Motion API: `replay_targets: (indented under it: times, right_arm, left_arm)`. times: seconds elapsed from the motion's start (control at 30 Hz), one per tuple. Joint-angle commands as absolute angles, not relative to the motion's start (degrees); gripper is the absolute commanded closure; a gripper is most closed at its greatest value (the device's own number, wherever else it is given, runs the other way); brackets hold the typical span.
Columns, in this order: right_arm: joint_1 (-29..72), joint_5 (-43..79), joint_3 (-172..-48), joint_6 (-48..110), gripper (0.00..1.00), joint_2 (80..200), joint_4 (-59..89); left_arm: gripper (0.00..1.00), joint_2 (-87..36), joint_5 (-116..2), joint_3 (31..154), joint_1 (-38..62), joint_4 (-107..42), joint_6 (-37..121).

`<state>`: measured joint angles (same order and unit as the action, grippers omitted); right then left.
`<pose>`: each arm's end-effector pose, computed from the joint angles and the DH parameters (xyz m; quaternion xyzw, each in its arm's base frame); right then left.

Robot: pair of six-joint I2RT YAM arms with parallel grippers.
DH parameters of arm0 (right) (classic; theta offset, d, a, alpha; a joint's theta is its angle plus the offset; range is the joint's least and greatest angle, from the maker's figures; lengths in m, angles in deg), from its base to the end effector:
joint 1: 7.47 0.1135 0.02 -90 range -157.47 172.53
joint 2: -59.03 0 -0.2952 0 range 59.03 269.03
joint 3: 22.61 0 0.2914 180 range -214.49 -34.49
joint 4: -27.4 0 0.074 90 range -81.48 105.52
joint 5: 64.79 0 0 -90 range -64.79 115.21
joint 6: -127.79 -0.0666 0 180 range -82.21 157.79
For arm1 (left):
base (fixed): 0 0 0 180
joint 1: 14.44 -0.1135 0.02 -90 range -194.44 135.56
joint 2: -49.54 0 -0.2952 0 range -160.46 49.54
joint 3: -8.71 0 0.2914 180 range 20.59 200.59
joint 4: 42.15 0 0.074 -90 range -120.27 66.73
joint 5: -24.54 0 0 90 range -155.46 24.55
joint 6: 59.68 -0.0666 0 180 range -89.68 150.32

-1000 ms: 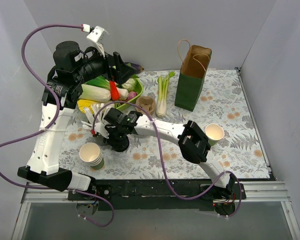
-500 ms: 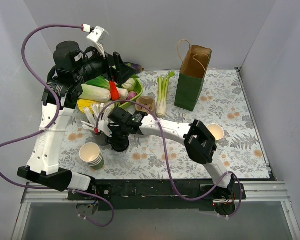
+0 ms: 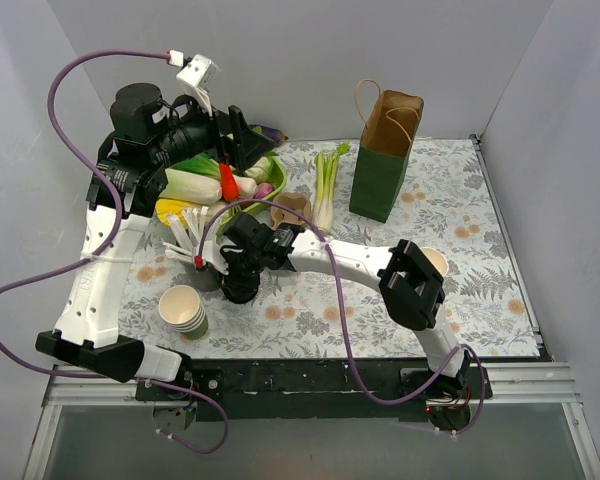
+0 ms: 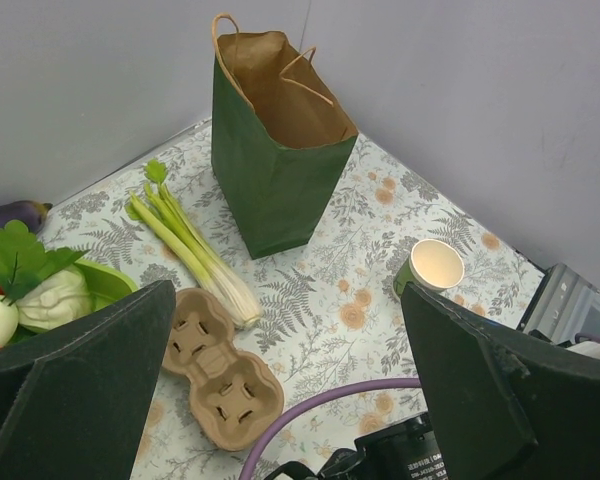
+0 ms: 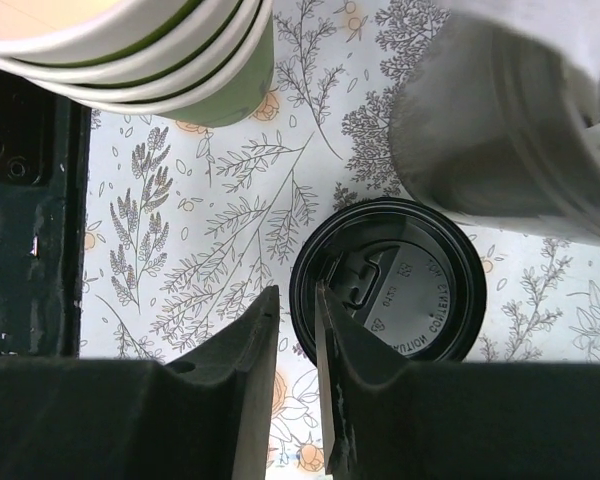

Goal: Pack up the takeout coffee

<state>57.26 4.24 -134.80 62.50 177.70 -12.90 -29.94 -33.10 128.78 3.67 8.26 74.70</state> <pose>0.2109 0.5025 0.2404 -0.6909 0.6024 0.2829 0.2824 0.2890 -0.1320 0.5711 0.0078 0.7563 -0.5031 0.4182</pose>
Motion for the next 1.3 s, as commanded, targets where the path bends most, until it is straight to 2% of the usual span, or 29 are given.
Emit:
replay_targets:
  times: [0.0,0.5,0.73,1.07,1.27]
  right_arm:
    - [57.2,1.5,-136.4,63.5,0.72,179.7,-13.4]
    - [57.4,3.7,-137.8,61.7,0.68,182.8,-13.9]
    - [57.4,3.8,-138.8,61.3,0.79,183.3,-14.5]
    - [57.4,4.1,-140.7,61.0,0.78,185.0,-16.6]
    - [57.4,4.0,-141.5,60.6,0.90,184.5,-16.6]
  left_arm:
    - [0.02,-29.3,-32.6,127.9,3.5,8.0,74.3]
    - [0.02,-28.3,-32.9,126.9,3.5,8.0,74.3]
    - [0.02,-28.5,-32.8,126.8,3.5,7.9,74.3]
    - [0.02,-29.0,-33.2,127.1,3.5,7.7,74.2]
    - [0.02,-29.0,-33.3,127.2,3.5,7.8,74.1]
